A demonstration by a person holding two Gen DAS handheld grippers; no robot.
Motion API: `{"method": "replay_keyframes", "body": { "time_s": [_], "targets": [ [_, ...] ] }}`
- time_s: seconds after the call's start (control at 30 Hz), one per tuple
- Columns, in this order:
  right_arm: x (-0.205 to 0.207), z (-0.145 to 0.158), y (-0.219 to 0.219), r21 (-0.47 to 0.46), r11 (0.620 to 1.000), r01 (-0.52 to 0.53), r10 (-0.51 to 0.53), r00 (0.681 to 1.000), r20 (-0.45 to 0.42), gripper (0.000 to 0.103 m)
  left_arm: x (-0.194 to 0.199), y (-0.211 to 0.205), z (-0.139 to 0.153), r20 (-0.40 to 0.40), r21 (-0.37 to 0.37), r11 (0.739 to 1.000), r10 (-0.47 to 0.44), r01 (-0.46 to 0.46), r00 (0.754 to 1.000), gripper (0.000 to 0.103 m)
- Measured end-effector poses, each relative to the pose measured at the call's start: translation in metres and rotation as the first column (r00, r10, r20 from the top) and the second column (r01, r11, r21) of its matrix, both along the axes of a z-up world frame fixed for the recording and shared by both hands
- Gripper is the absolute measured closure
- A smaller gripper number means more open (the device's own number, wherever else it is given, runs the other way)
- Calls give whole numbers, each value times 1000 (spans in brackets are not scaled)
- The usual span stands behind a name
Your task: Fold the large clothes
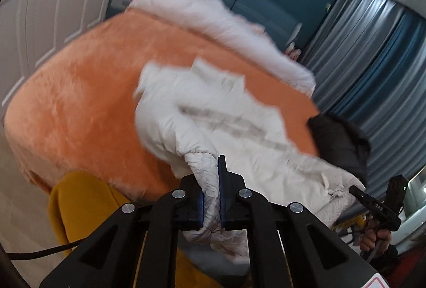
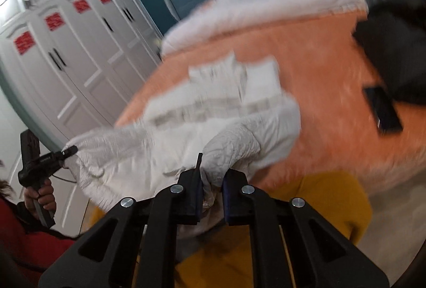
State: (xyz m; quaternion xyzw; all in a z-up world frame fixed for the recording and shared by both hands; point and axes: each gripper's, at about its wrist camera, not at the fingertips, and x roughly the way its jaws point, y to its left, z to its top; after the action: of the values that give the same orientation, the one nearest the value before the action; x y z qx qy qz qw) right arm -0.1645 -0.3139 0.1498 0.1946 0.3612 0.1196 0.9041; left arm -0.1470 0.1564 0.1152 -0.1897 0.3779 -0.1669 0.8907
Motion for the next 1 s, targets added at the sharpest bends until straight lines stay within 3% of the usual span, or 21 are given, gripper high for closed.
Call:
{"method": "replay_keyframes", "body": {
  "time_s": [0.2,0.33,0.47,0.67,0.77,0.87,0.93,1.0],
  "targets": [
    [8,58,-10,34,997,74,-80,973,218,93,1,13,51,182,-108,990,113,-94,977,98],
    [48,44,-30,111,976,190,-210,952,223,93,42,15,51,199,-100,979,192,-175,961,97],
    [116,8,-41,164,952,257,-284,944,167,93,112,7,26,146,-22,964,265,-264,953,95],
    [208,-12,-17,29,959,282,-282,942,182,87,222,-13,-26,77,150,926,337,-345,938,93],
    [241,-25,-13,36,949,313,-315,936,158,78,258,-16,-53,26,203,905,376,-373,926,91],
    [247,-24,-16,84,929,360,-370,908,196,57,286,-14,-72,-39,242,895,395,-375,918,86],
    [241,-11,-18,89,911,402,-410,868,278,40,294,-8,-72,-72,214,902,398,-375,915,85],
    [238,0,-14,57,913,404,-401,861,312,40,295,-1,-61,-60,154,914,388,-375,920,80]
  ]
}}
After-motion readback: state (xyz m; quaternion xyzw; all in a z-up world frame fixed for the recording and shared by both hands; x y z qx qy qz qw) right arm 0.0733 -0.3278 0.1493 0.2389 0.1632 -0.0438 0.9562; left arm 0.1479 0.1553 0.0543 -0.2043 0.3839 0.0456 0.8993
